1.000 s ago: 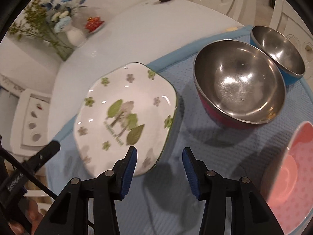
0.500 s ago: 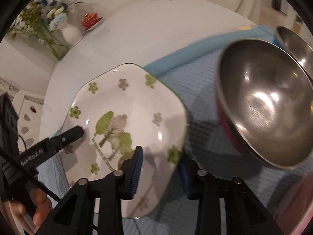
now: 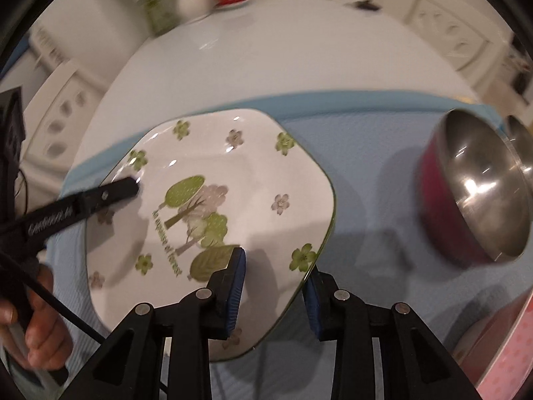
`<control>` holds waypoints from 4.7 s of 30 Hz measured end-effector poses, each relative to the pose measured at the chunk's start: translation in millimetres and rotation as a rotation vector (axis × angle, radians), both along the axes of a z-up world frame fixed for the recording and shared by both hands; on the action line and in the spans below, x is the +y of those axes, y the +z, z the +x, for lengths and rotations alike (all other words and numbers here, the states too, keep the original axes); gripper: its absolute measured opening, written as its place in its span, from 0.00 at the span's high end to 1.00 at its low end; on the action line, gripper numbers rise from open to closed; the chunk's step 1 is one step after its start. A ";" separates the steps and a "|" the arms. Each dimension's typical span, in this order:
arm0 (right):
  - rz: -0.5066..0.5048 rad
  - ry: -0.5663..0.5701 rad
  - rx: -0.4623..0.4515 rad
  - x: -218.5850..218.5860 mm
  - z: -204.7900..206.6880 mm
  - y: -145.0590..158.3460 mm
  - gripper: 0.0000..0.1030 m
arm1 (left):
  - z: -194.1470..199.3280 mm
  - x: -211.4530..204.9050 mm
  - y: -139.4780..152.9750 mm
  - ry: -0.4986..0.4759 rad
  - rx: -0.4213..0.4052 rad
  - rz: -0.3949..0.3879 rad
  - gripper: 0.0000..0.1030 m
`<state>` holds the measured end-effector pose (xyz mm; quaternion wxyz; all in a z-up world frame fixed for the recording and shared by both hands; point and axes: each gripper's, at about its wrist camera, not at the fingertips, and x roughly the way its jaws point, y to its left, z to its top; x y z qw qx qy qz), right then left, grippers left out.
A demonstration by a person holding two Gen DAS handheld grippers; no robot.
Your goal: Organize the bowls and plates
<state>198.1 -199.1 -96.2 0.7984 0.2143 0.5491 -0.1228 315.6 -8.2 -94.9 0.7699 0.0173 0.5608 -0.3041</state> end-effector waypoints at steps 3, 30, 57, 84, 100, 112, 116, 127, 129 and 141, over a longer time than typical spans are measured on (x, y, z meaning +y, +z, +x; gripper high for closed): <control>0.047 0.075 -0.005 22.3 -4.7 -1.9 0.70 | -3.0 29.4 -3.0 0.043 0.035 -0.020 0.81; 0.171 0.056 -0.066 -18.1 0.7 -3.6 0.69 | -20.1 33.6 13.9 0.037 -0.030 -0.040 0.79; 0.244 0.222 -0.046 91.7 -150.9 53.4 0.69 | -179.0 174.8 69.8 0.185 -0.033 -0.165 0.79; 0.123 0.215 -0.004 122.0 -173.8 30.3 0.69 | -206.4 179.8 17.3 0.184 0.041 -0.055 0.79; 0.081 0.222 0.039 129.5 -170.6 25.7 0.69 | -200.7 199.3 32.8 0.191 -0.028 0.082 0.70; 0.077 0.231 0.034 133.1 -181.0 30.7 0.68 | -201.6 210.3 29.9 0.233 0.019 0.002 0.70; 0.091 0.210 0.030 127.8 -188.0 33.4 0.68 | -200.8 201.8 36.9 0.220 -0.015 0.001 0.70; 0.134 -0.061 -0.111 31.6 -230.3 65.7 0.48 | -198.6 133.8 70.4 0.127 -0.079 -0.014 0.67; 0.142 -0.102 -0.121 12.0 -236.3 68.6 0.48 | -199.8 109.1 74.8 0.104 -0.082 -0.016 0.67; 0.102 -0.347 -0.109 -154.2 -285.9 58.9 0.46 | -225.6 -69.6 76.7 -0.124 0.021 -0.070 0.52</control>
